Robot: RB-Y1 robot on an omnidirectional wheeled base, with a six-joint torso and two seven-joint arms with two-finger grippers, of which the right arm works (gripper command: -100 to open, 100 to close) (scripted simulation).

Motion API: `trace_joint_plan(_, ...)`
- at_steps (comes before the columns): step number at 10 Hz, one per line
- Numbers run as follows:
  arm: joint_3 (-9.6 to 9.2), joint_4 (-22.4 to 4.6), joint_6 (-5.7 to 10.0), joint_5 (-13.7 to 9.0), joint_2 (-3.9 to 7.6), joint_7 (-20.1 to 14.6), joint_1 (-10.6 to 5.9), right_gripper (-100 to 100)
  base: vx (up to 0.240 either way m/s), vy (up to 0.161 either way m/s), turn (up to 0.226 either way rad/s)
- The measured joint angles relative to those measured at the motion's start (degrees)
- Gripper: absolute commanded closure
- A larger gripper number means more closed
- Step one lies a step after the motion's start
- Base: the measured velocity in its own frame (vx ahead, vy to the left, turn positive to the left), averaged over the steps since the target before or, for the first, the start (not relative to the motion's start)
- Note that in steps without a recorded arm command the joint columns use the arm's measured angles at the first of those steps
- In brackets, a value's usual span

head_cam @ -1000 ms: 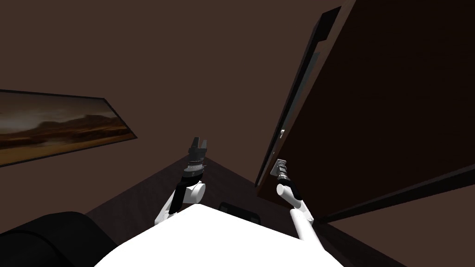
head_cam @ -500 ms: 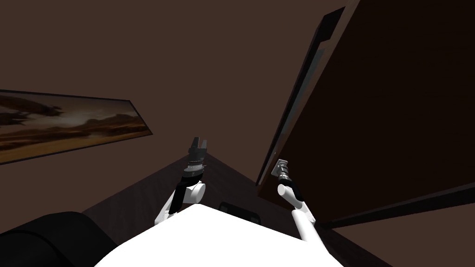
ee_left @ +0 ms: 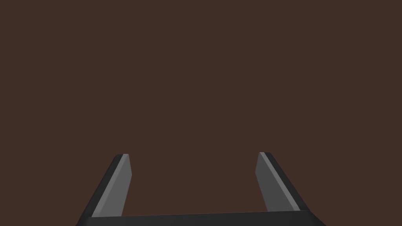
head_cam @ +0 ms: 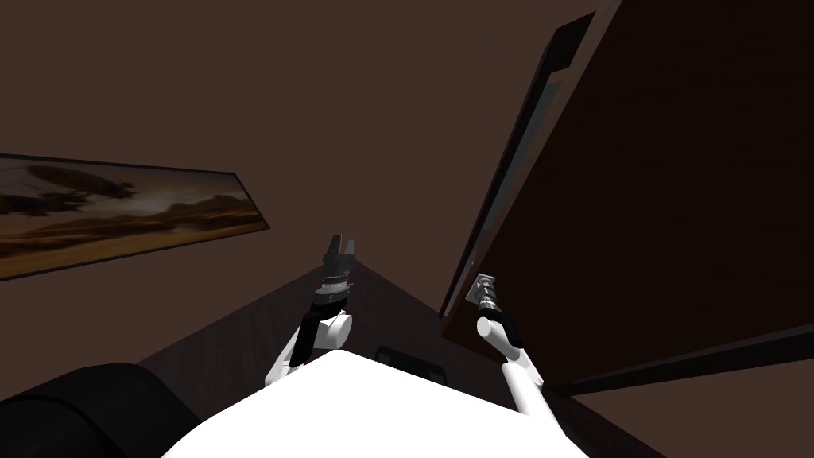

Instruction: Pull the door open

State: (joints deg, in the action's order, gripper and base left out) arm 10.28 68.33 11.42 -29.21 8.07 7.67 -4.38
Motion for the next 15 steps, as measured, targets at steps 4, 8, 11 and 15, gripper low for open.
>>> trace_joint_plan(4, -1.72, -0.66, 1.65, -3.87, 1.93, -5.65, -0.29, 100, -0.064, -0.038, 0.103)
trace_joint_plan(8, -3.27, 0.15, 3.73, -8.01, 2.94, -11.42, 0.75, 100, -0.082, -0.055, 0.139)
trace_joint_plan(11, -4.60, -0.06, 5.26, -11.34, 4.36, -16.28, 0.78, 100, -0.077, -0.034, 0.133)
trace_joint_plan(15, -6.02, 0.98, 7.00, -16.00, 5.71, -22.15, 1.80, 100, -0.075, -0.041, 0.114)
